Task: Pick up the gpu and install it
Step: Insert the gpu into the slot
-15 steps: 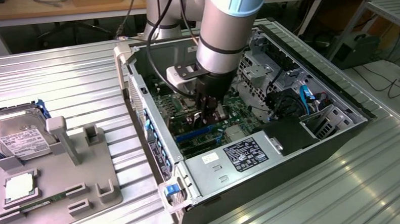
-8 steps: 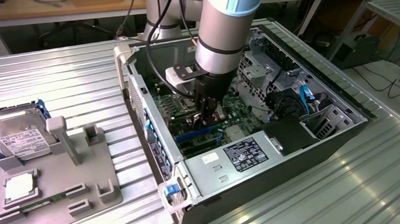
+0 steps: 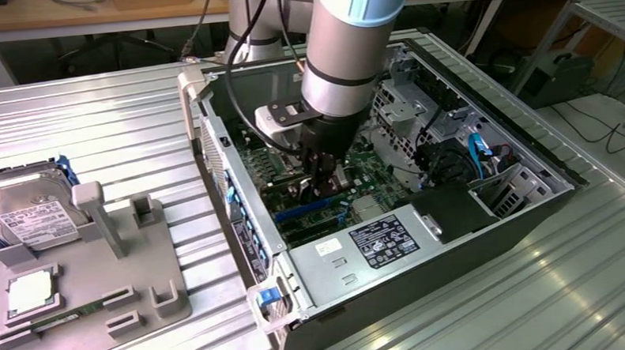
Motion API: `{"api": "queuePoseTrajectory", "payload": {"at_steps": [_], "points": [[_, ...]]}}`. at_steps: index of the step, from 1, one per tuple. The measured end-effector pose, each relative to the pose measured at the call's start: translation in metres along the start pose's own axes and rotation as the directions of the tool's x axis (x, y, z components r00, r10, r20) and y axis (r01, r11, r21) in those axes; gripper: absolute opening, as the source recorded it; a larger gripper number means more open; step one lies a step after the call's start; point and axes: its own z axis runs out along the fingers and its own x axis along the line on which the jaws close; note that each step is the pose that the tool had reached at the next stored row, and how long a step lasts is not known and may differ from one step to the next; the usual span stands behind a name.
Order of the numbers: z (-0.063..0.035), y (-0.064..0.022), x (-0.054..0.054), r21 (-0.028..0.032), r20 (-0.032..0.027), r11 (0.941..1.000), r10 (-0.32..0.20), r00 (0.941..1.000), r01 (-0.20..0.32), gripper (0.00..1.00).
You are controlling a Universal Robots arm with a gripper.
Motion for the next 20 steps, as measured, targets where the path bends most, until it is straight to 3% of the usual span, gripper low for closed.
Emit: {"api": "queuePoseTrajectory", "payload": {"at_steps": [7, 20], "points": [[0.0021, 0.0037, -0.0008, -0.0001, 0.0, 1.0, 0.0, 1.0, 0.0, 0.28], [0.0022, 0.0005, -0.0006, 0.0, 0.0, 1.0, 0.005, 1.0, -0.005, 0.28]]}}
